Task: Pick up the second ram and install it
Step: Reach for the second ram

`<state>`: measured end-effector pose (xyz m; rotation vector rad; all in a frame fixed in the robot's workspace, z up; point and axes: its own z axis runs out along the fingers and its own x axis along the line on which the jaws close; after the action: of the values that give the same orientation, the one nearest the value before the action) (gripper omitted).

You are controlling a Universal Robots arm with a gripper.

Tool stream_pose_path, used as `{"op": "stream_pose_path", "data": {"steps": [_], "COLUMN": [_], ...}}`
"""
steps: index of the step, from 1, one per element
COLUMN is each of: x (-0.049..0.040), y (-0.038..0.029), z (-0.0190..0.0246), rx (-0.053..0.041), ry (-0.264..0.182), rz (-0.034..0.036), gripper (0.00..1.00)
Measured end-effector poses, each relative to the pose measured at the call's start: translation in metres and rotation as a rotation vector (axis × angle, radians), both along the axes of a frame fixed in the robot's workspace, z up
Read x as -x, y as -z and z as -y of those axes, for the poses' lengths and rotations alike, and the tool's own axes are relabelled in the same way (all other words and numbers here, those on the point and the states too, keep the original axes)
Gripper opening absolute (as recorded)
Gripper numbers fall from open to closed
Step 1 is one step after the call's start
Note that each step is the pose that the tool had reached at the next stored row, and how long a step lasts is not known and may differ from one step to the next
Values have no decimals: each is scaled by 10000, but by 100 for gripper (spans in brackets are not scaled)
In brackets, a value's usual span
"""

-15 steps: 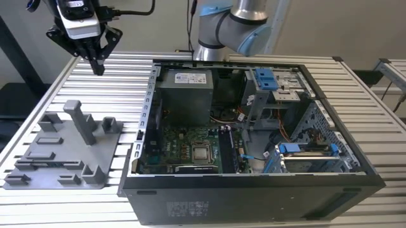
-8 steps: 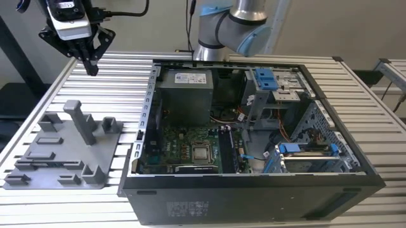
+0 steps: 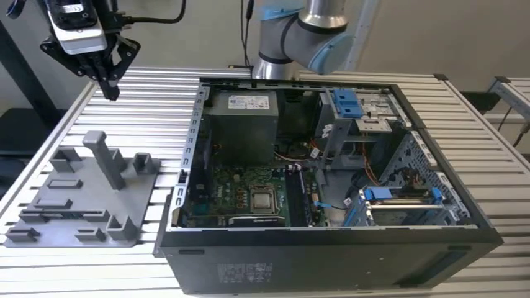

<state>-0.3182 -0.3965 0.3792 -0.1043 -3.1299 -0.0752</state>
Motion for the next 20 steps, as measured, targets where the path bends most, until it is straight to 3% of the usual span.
{"op": "stream_pose_path", "data": {"steps": [12, 20], "x": [277, 590], "y": [36, 46], "z": [-7, -13], "rx": [0, 0], "ry": [-1, -5], "rz": [0, 0], "gripper": [11, 11]}}
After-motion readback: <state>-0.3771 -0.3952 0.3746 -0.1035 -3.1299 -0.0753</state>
